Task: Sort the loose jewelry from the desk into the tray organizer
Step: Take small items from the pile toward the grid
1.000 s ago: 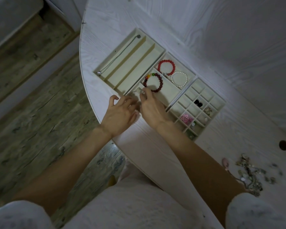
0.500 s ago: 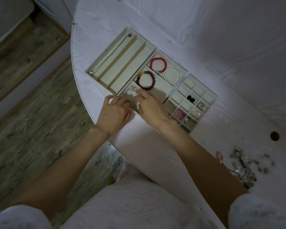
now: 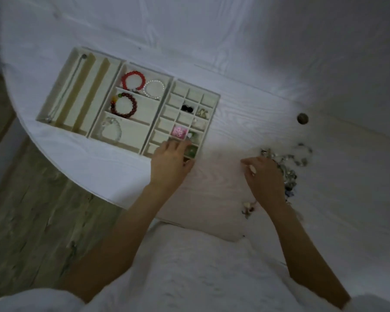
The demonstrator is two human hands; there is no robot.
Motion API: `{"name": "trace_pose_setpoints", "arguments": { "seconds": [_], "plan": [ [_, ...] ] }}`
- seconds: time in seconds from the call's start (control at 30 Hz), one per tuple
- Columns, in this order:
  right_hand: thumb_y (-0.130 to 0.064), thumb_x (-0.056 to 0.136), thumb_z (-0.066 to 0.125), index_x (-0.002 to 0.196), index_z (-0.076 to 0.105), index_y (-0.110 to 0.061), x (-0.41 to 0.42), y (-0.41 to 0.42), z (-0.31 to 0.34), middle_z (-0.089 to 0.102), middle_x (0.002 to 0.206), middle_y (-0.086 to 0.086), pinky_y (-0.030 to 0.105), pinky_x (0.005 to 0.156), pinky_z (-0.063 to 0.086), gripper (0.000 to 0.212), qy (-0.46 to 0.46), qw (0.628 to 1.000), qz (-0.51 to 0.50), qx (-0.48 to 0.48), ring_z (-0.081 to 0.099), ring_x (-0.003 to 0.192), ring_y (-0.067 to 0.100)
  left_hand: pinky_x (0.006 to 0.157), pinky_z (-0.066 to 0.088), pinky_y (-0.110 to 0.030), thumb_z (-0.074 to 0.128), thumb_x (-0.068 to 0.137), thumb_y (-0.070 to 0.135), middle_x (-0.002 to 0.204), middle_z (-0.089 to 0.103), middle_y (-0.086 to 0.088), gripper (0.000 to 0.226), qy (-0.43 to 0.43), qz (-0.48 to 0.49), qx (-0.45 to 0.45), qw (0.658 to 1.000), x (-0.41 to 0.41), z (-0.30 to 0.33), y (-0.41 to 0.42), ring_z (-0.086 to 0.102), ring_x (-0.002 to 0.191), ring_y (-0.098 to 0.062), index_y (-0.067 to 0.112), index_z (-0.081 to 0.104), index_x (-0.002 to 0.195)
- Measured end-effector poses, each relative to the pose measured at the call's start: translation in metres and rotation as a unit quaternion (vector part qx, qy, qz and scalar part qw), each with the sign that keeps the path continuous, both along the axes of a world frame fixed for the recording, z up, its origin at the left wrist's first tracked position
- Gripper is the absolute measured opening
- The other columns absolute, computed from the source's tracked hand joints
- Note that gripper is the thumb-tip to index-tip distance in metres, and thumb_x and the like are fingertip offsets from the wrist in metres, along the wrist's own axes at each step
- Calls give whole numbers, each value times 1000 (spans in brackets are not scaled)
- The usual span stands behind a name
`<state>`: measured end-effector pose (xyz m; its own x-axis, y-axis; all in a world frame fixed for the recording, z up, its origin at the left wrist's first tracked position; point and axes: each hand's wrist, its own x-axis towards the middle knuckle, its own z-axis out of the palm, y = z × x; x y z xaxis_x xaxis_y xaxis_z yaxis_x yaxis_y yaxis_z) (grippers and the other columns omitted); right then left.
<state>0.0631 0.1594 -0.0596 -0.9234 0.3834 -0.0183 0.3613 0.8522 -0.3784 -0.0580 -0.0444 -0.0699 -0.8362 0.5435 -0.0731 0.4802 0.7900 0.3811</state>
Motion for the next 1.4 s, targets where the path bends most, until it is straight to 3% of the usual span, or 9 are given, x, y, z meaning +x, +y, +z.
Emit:
{"name": "trace_pose_setpoints", "arguments": {
  "seconds": [0.13,0.27,0.47,0.63,0.87,1.03,1.13,1.27,1.4],
  "plan": [
    [-13,78,73,105,68,-5,28,37,-14,66,98,18,40,83,45,29,-53,996,-74,-4,59,91,36,71,48,-42,78,71,21,96,68,-15,37,22,4,-56,998,5,-9,11,60,85,-37,14,68,106],
    [-32,85,66,112,64,-9,26,40,-28,65,104,12,36,83,42,36,-70,994,-26,-76,56,96,31,68,47,-39,74,73,12,92,69,-10,29,47,1,-26,999,12,-10,16,60,82,-35,14,70,101],
    [-16,90,55,104,63,-8,-8,35,-37,62,88,13,29,63,36,18,-37,998,-19,-49,55,84,30,61,41,-34,72,72,4,73,70,-5,16,69,13,-10,997,19,-12,22,57,65,-31,14,73,85],
    [-7,88,59,107,63,-2,-28,27,-34,63,81,17,27,59,33,20,-23,998,58,-22,59,71,30,60,37,-32,71,70,1,71,68,-6,19,85,31,-21,996,23,-11,26,56,64,-31,14,74,83],
    [-4,63,82,67,55,-8,-14,11,-29,53,58,7,24,51,42,28,-27,991,80,99,51,51,23,61,42,-34,72,72,4,78,69,-6,25,101,10,-19,995,27,-17,24,56,66,-30,15,75,94],
    [-13,83,71,69,55,-6,-24,4,-35,53,64,9,33,57,48,22,-4,994,92,57,51,59,26,72,42,-33,51,88,22,94,70,-2,26,74,-19,76,994,17,-21,4,54,82,-25,15,73,101],
    [-22,94,55,80,59,-3,-20,0,-45,58,78,12,37,69,45,24,-31,998,54,-13,54,74,30,80,39,-29,49,92,25,99,69,-5,29,53,65,137,987,21,-22,-26,58,89,-27,12,70,106],
    [-15,94,55,83,56,-6,-24,-6,-37,56,79,6,27,64,33,14,-16,994,14,-110,53,75,26,87,36,-30,56,90,21,112,65,-9,29,29,183,133,974,25,-28,-69,53,97,-27,13,65,117],
    [-9,88,61,89,62,-9,-58,-33,-10,67,90,4,29,71,50,1,3,973,25,-229,63,81,19,84,36,-26,56,90,28,111,62,-8,33,22,157,129,979,16,-37,-84,49,95,-24,17,64,121]
  ]
}}
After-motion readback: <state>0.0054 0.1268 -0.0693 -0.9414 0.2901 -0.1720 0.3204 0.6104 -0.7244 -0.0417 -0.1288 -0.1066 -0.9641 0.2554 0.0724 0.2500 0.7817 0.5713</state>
